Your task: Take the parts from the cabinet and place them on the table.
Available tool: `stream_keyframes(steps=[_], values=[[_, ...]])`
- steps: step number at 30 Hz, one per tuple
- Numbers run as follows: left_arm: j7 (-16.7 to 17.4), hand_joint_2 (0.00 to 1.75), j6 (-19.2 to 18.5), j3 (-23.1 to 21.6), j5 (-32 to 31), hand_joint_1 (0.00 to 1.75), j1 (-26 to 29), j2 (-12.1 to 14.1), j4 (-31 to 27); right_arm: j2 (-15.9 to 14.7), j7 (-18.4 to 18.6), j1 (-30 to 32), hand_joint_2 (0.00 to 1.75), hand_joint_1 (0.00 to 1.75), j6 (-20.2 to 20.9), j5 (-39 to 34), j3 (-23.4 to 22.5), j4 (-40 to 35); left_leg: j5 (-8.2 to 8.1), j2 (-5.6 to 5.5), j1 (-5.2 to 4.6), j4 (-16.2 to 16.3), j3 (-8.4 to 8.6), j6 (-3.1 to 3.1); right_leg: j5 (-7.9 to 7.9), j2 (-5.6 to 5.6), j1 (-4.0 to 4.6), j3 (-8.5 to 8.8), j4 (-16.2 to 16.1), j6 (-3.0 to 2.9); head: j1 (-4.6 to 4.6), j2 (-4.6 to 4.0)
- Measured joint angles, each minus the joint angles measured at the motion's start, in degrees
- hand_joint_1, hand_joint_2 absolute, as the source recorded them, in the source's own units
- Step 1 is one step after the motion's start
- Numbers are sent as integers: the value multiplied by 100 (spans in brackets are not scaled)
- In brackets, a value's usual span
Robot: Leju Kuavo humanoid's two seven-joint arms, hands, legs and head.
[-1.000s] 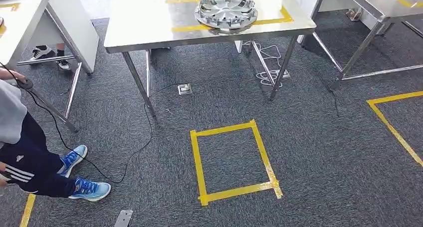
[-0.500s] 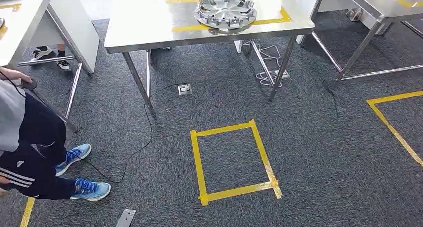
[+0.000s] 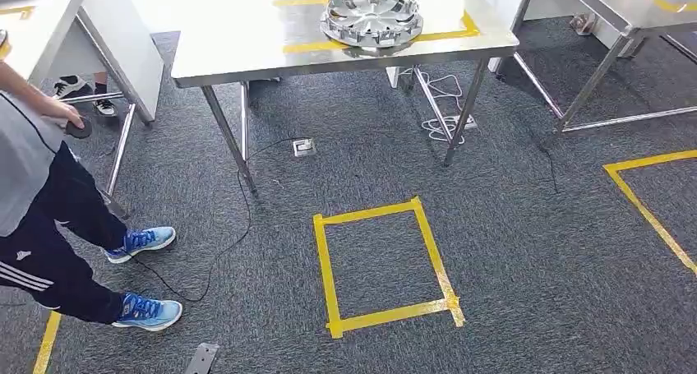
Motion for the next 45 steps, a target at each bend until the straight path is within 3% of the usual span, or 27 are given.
stream_keyframes(steps=[1, 8, 9, 12, 14, 15, 17, 18, 19, 20, 23, 24, 25, 27, 29, 30, 32, 33, 34, 35, 36, 38, 39, 41, 42, 44, 45], values=[[35, 0, -11, -41, -63, 0, -3, 13, -7, 11, -65, 15, 0, 0, -61, -78, -30, 0, 0, 0, 0, 0, 2, 0, 0, 0, 0, -1, 0, 0, 0, 0], [162, 0, -269, -326, -236, 0, -82, 37, -48, 83, -207, 177, 0, 0, -415, -328, -205, 87, 76, 15, -25, -39, -42, 144, 92, 26, -18, -12, -68, 140, -2, 0], [170, 0, -297, -361, -234, 0, -89, 9, -59, 83, -205, 192, 0, 0, -485, -328, -229, 103, 156, 94, 42, -136, 8, 175, 14, 22, -30, -93, 28, 112, 0, 0], [151, 0, -337, -433, -216, 0, -71, -13, -61, 105, -214, 237, 0, 0, -509, -288, -247, 122, 208, 192, 35, -175, -60, 226, -597, 26, -50, -611, 1204, 32, 6, 0], [129, 0, -337, -474, -218, 0, -51, -35, -61, 90, -273, 279, 0, 0, -500, -286, -249, 136, 225, 261, 32, -169, -97, 202, -805, 24, -90, -842, 1834, 96, 13, 0], [129, 0, -337, -511, -225, 0, -47, -55, -61, 61, -305, 303, 0, 0, -500, -295, -251, 151, 229, 304, 41, -166, -102, 193, -738, 21, -125, -753, 1724, 165, 11, 0], [138, 0, -365, -599, -304, 0, -45, -92, -61, 2, -382, 330, 0, 0, -531, -347, -278, 160, 210, 383, 73, -117, -112, 137, -410, -53, -193, -209, 815, 343, 13, 0], [171, 0, -372, -645, -352, 0, -52, -101, -61, -18, -409, 326, 0, 0, -557, -369, -288, 162, 169, 428, 81, -32, -125, 75, -233, -269, -224, 171, 160, 425, 17, 0], [214, 0, -374, -688, -369, 0, -58, -83, -61, -4, -419, 307, 0, 0, -573, -376, -291, 162, 134, 466, 48, 11, -150, 20, -332, -358, -177, 189, 109, 362, 17, 0], [241, 0, -376, -726, -391, 0, -69, -92, -61, -44, -430, 309, 0, 0, -594, -371, -293, 162, 98, 511, 42, 81, -160, -31, -282, -239, -183, 174, 76, 267, -11, 0], [267, 0, -369, -776, -347, 0, -88, -92, -61, -72, -443, 356, 0, 0, -623, -301, -293, 192, 122, 620, 84, 71, -147, -101, -271, -103, -156, 118, 123, 129, -4, 0], [256, 0, -352, -789, -319, 0, -91, -92, -63, -99, -446, 362, 0, 0, -623, -271, -291, 201, 63, 550, 119, 108, -167, -135, -245, -47, -180, 123, 115, 87, -15, 0], [234, 0, -332, -791, -286, 0, -87, -87, -63, -107, -446, 372, 0, 0, -618, -256, -288, 203, -134, 331, 138, 276, -224, -157, -226, -6, -180, 108, 118, 55, -17, 0], [205, 0, -319, -802, -258, 0, -55, -87, -61, -136, -443, 363, 0, 0, -601, -247, -284, 208, -675, 81, 144, 1167, -572, -183, -192, 108, -148, 69, 121, 2, -20, 0], [197, 0, -317, -813, -234, 0, -30, -77, -61, -144, -443, 372, 0, 0, -586, -238, -282, 214, -915, 46, 138, 1917, -896, -165, -174, 247, -88, 43, 124, -25, -20, 0], [197, 0, -317, -815, -234, 0, -23, -74, -61, -146, -443, 382, 0, 0, -579, -238, -282, 219, -824, 38, 126, 1891, -879, -125, -167, 315, -60, 43, 124, -34, -15, 0], [197, 0, -280, -815, -195, 0, -22, -74, -61, -151, -437, 380, 0, 0, -566, -220, -280, 227, -355, -28, 79, 1131, -509, 4, -153, 461, -10, 51, 123, -50, -15, 0], [197, 0, -249, -815, -149, 0, -22, -74, -61, -155, -428, 370, 0, 0, -557, -214, -277, 227, -70, -180, 47, 553, -227, 113, -144, 543, 7, 59, 119, -58, -17, 0], [197, 0, -267, -815, -109, 0, -22, -34, -59, -140, -428, 366, 0, 0, -555, -214, -275, 227, -75, -484, 34, 276, -84, 252, -125, 596, -35, 53, 112, -65, -7, 0], [199, 0, -332, -815, -105, 0, 7, -24, -52, -139, -428, 340, 0, 0, -555, -214, -275, 230, -45, -516, 46, 242, -93, 269, -101, 652, 28, 16, 123, -24, 18, 0], [197, 0, -378, -817, -107, 0, 7, -7, -52, -131, -430, 337, 0, 0, -553, -212, -271, 229, -53, -468, -6, 230, -88, 274, -80, 717, -57, -18, 120, 7, -7, 0], [179, 0, -439, -826, -65, 0, 12, 7, -52, -107, -448, 356, 0, 0, -548, -201, -251, 229, -24, -344, -34, 117, -57, 320, -11, 851, -70, -47, 50, 108, -11, 0], [162, 0, -465, -824, -29, 0, 5, 2, -59, -136, -448, 373, 0, 0, -548, -192, -242, 232, 87, -225, 50, -102, 16, 310, -9, 826, -23, -56, 65, 114, -7, 0], [140, 0, -476, -822, 5, 0, 4, -9, -59, -129, -461, 334, 0, 0, -548, -185, -227, 232, 166, -97, 34, -220, 44, 302, -303, 291, -7, -321, 504, 55, 9, 0], [140, 0, -483, -822, 9, 0, 18, -9, -59, -133, -463, 297, 0, 0, -548, -186, -221, 232, 175, 2, 29, -220, 27, 281, -494, 177, -16, -519, 947, 50, 7, 0], [140, 0, -492, -824, 7, 0, 45, -28, -57, -144, -463, 274, 0, 0, -551, -186, -207, 232, 179, 184, 20, -211, 4, 271, -755, 109, -75, -866, 1747, 113, 4, 0], [142, 0, -485, -826, 7, 0, 44, -37, -57, -142, -463, 274, 0, 0, -553, -185, -197, 232, 181, 252, 21, -205, -5, 255, -732, 90, -109, -862, 1782, 172, 7, 0]])
